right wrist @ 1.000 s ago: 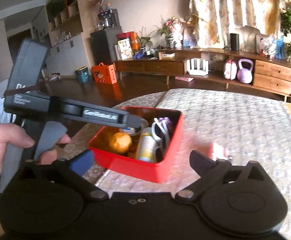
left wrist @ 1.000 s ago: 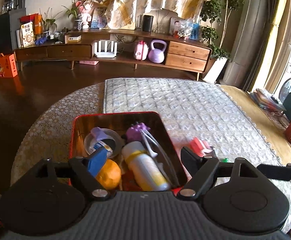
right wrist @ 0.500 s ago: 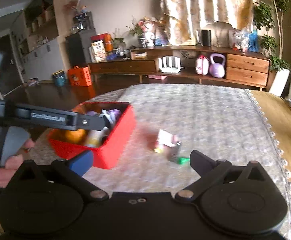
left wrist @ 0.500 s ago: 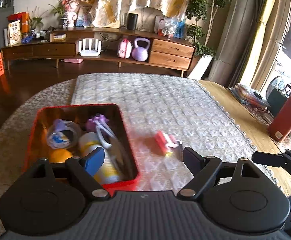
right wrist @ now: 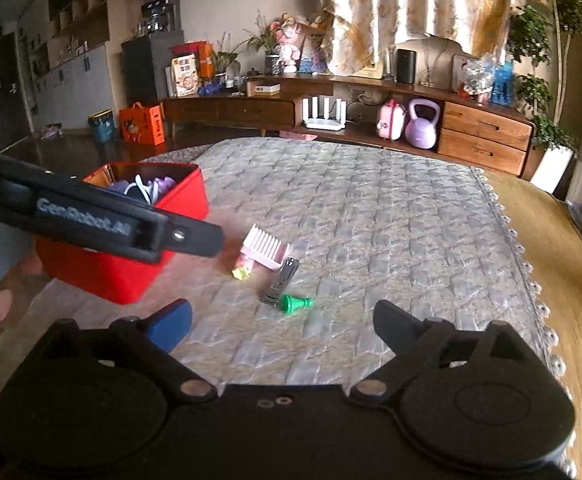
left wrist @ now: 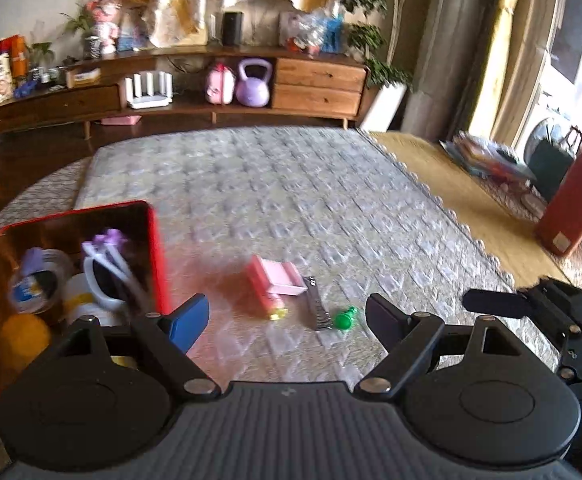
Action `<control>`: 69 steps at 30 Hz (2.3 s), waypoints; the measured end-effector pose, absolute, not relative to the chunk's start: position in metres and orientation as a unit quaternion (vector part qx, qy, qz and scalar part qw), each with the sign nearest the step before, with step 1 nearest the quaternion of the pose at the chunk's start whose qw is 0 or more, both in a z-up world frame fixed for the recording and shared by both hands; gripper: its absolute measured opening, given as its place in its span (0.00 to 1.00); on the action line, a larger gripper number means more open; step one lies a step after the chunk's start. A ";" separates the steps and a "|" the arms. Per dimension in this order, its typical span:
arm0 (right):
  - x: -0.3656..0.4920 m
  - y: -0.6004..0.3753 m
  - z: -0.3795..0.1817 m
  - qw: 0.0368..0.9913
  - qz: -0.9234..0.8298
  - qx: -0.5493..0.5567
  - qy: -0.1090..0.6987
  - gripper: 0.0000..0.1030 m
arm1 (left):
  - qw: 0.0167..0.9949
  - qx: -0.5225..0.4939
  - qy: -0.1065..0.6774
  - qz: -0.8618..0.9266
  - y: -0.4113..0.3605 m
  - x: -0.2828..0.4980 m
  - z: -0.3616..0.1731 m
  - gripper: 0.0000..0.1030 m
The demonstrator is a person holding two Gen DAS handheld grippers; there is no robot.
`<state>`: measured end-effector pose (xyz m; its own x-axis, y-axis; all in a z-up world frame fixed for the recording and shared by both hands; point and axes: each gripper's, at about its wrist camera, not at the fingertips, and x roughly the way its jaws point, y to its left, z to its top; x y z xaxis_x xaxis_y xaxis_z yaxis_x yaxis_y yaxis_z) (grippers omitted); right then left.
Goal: Organize rigid objects
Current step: 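Move both open tools from the tin toward the pink comb and green piece, then grasp the pink comb with the left tool while the right tool grasps the green plastic piece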
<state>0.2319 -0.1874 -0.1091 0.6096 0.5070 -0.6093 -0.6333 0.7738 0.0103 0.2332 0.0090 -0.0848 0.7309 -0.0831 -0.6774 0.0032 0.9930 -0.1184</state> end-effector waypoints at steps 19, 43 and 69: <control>0.267 -0.173 -0.144 0.874 0.346 -0.119 0.319 0.53 | 0.911 -0.018 0.411 0.024 0.002 0.310 -0.134 0.83; 0.267 -0.169 -0.153 0.884 0.339 -0.091 0.308 0.24 | 0.920 -0.044 0.387 0.045 -0.006 0.318 -0.144 0.29; 0.266 -0.195 -0.151 0.893 0.314 -0.049 0.318 0.23 | 0.922 -0.025 0.386 0.004 -0.024 0.311 -0.135 0.09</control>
<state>0.2658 -0.1947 -0.1506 0.6013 0.5295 -0.5984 -0.5914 0.7985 0.1123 0.3108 -0.0241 -0.1352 0.7014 -0.0122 -0.7127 -0.0265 0.9987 -0.0431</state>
